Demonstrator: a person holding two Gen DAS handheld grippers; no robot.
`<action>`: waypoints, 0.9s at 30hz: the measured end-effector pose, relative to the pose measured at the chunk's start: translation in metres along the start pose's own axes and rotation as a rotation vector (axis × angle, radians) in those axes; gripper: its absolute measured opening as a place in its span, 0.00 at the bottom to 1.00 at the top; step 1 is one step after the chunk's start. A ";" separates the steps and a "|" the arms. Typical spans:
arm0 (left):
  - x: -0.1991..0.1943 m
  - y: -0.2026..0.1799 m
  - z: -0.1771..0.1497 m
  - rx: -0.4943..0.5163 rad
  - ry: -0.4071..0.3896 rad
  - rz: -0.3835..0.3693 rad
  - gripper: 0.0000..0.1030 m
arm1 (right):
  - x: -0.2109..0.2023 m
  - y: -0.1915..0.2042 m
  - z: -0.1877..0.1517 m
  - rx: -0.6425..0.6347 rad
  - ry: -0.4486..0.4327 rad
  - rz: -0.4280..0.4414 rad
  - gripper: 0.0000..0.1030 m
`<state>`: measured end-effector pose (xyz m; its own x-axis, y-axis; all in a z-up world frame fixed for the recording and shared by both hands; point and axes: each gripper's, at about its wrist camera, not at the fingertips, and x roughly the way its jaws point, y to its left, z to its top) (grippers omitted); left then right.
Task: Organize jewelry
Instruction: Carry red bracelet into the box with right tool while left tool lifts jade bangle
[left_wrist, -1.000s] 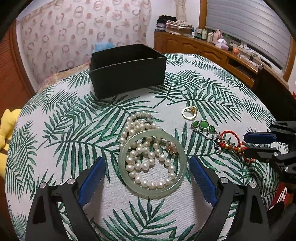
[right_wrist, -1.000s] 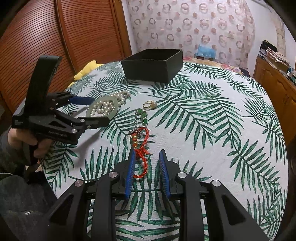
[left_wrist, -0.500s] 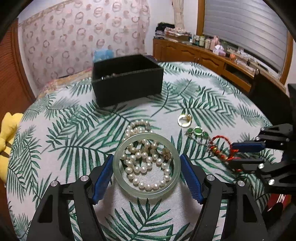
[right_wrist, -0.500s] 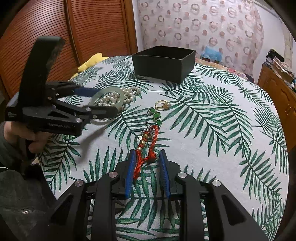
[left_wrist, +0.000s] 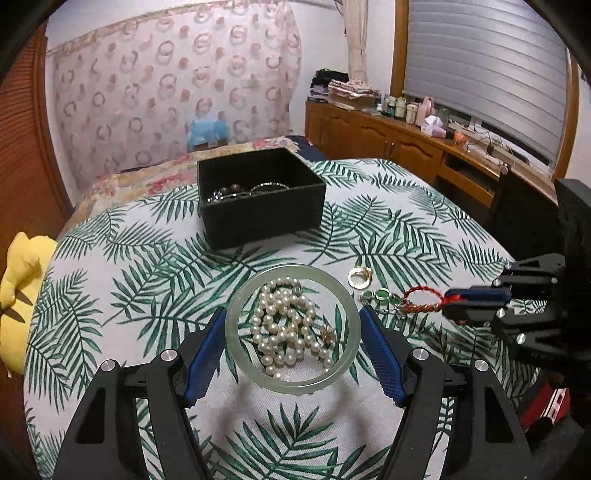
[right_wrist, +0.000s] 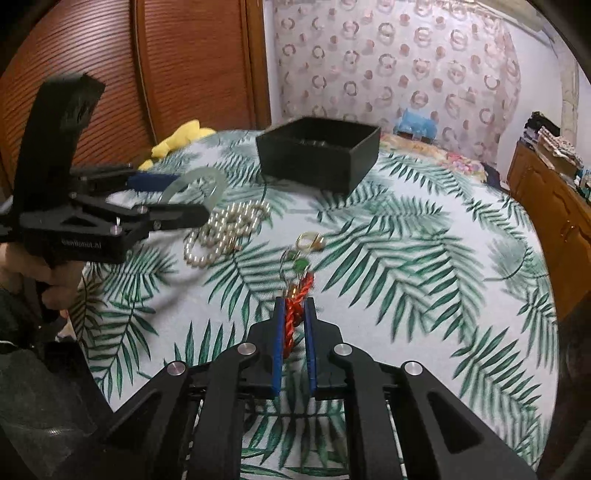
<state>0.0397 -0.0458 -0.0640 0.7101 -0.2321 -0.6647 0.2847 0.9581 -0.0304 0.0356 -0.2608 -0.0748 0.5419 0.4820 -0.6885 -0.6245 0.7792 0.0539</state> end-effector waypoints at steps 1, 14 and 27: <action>0.000 0.001 0.001 -0.002 -0.004 -0.001 0.67 | -0.002 -0.002 0.003 -0.002 -0.007 -0.004 0.11; 0.006 0.006 0.007 -0.015 -0.014 -0.016 0.67 | -0.010 -0.016 0.047 -0.015 -0.088 -0.008 0.10; -0.015 0.019 0.002 -0.041 -0.057 0.004 0.67 | -0.035 0.008 0.084 -0.067 -0.174 0.025 0.10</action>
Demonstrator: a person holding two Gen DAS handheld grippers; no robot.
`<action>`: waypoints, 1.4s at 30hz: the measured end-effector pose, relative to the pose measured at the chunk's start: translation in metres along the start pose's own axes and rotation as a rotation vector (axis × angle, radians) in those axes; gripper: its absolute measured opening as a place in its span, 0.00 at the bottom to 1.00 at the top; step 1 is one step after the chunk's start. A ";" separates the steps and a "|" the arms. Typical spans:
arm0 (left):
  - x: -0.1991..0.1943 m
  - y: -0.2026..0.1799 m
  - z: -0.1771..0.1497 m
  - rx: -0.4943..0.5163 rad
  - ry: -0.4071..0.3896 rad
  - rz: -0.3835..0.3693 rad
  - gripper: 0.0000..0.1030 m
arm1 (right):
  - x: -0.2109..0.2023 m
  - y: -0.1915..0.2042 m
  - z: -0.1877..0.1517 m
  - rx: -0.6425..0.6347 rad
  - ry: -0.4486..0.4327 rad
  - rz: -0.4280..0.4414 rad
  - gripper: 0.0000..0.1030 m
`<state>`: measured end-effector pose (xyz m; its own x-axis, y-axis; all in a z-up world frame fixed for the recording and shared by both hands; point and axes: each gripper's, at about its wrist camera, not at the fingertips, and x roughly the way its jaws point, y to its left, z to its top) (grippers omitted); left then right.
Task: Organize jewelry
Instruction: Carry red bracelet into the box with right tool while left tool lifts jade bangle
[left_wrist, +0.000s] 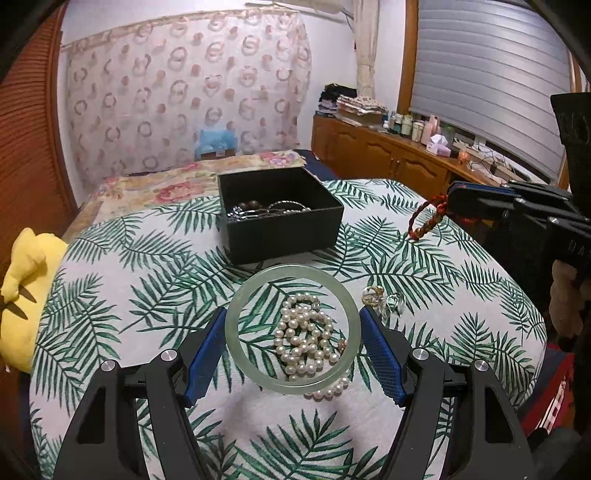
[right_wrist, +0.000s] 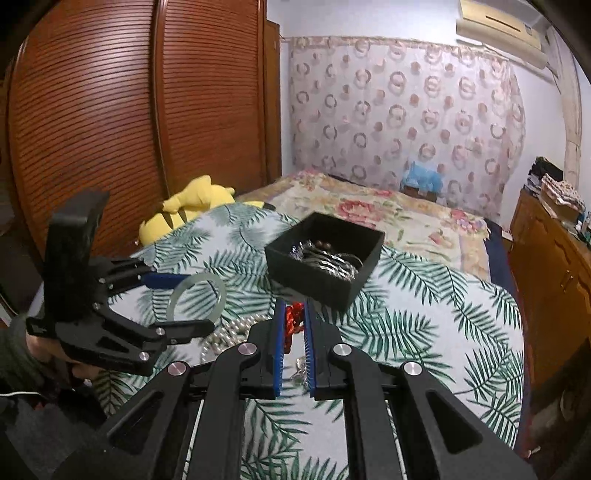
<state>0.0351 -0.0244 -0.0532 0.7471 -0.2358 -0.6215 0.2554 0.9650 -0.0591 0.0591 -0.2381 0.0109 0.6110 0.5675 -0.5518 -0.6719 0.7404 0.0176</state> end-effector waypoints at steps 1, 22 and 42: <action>-0.002 0.001 0.000 -0.001 -0.004 0.002 0.67 | 0.000 0.002 0.002 -0.004 -0.003 0.000 0.10; 0.025 0.022 0.042 0.025 -0.019 0.029 0.67 | 0.061 -0.025 0.032 0.017 0.037 -0.007 0.11; 0.063 0.051 0.093 0.007 0.011 0.051 0.67 | 0.153 -0.071 0.077 0.049 0.069 0.058 0.13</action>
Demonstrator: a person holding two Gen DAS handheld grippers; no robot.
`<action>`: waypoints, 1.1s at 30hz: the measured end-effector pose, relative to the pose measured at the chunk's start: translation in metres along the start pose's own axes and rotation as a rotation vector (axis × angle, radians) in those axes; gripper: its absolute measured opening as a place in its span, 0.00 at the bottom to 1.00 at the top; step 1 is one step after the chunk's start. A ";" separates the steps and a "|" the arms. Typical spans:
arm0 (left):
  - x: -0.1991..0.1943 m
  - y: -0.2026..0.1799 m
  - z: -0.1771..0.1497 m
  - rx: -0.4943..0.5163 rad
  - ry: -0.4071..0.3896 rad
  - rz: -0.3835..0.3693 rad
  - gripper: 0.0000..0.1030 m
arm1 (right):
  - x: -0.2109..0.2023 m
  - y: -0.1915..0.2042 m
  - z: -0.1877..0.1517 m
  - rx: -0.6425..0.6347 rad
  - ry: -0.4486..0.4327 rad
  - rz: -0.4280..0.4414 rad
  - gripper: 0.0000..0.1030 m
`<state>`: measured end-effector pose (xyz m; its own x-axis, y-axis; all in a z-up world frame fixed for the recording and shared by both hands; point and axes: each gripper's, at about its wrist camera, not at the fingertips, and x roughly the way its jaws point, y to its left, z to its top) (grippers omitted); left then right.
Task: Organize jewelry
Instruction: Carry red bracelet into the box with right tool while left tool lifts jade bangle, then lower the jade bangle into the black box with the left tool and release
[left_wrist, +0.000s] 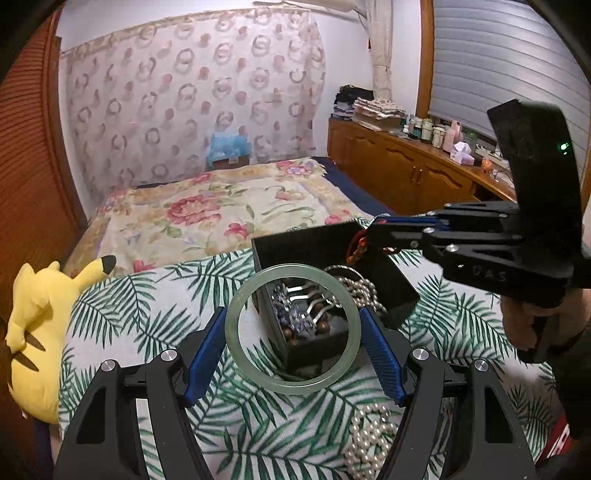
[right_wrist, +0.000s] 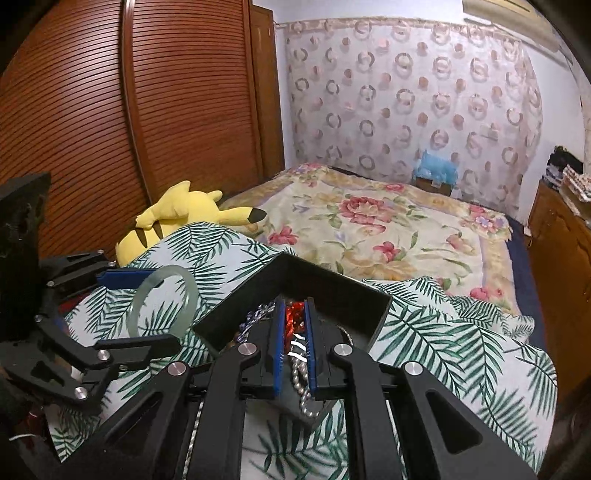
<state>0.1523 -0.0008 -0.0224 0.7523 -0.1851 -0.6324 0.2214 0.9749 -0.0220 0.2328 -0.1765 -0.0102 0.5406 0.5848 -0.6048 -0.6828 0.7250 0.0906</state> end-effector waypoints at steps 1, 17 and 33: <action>0.002 0.002 0.002 -0.001 0.002 0.000 0.67 | 0.004 -0.002 0.002 0.002 0.002 0.002 0.13; 0.049 -0.002 0.032 0.026 0.055 -0.026 0.67 | 0.005 -0.037 -0.007 0.073 0.015 -0.053 0.35; 0.085 -0.020 0.039 0.069 0.122 -0.039 0.67 | -0.027 -0.045 -0.059 0.147 0.047 -0.098 0.35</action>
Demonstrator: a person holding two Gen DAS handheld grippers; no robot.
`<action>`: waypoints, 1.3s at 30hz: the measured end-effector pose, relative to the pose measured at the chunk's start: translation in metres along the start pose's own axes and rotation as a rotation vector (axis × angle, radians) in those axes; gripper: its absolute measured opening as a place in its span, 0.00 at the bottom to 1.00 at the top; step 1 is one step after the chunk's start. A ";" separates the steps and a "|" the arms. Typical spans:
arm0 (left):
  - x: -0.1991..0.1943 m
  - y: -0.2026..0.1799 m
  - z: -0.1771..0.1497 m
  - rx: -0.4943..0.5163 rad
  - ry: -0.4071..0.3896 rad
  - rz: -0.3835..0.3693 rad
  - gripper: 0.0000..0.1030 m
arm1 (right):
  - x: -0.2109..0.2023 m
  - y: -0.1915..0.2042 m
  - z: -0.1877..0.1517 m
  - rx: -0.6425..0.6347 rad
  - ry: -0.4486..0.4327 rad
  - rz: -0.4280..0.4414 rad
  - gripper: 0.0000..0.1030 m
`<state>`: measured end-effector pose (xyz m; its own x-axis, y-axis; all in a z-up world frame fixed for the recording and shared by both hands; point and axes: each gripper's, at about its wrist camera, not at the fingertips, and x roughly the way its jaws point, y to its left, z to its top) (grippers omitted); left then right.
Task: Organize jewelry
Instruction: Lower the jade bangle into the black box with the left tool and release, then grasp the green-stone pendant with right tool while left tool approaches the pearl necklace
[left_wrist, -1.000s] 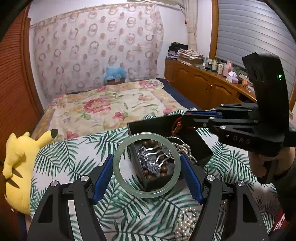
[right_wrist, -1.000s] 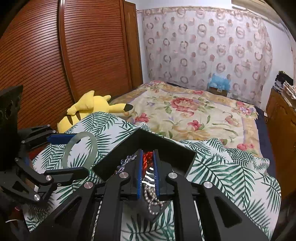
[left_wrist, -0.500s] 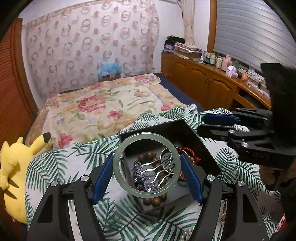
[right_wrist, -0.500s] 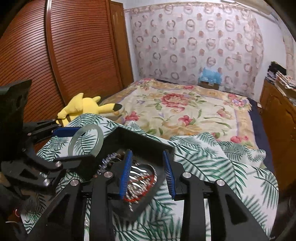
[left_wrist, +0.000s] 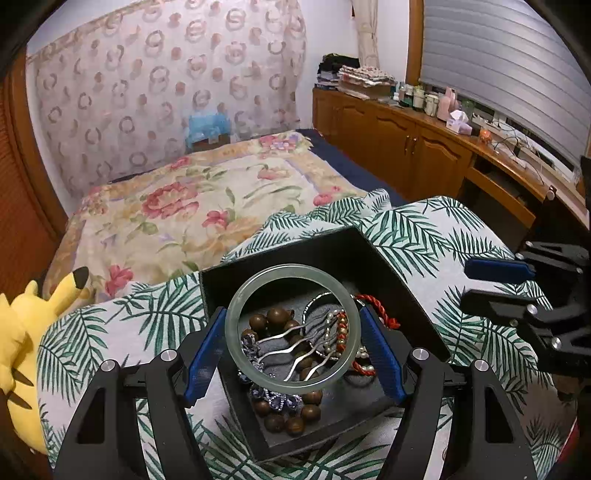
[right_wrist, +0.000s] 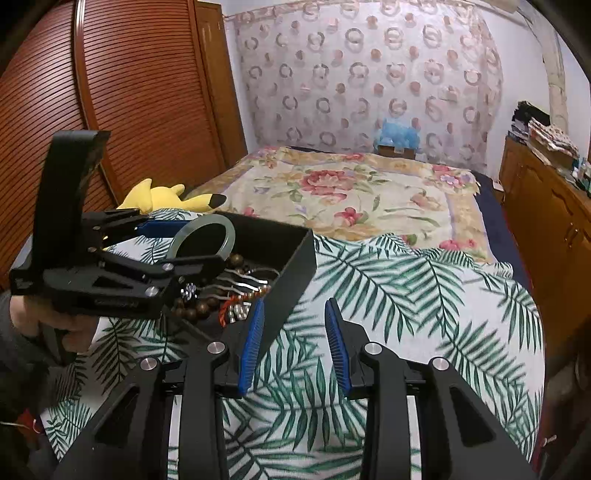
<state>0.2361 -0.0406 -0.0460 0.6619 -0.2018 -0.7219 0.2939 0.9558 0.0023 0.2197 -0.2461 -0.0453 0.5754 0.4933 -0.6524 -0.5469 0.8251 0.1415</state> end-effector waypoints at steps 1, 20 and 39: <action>0.000 0.000 0.000 0.000 0.004 -0.004 0.67 | -0.001 -0.001 -0.003 0.004 0.003 0.000 0.35; -0.055 -0.005 -0.048 -0.024 -0.015 -0.028 0.72 | -0.016 0.035 -0.056 -0.042 0.106 0.030 0.35; -0.062 0.006 -0.122 -0.093 0.096 -0.044 0.72 | -0.015 0.057 -0.084 -0.083 0.187 0.042 0.31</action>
<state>0.1126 0.0036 -0.0862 0.5797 -0.2269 -0.7826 0.2529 0.9631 -0.0919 0.1284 -0.2300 -0.0901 0.4325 0.4607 -0.7750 -0.6206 0.7757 0.1148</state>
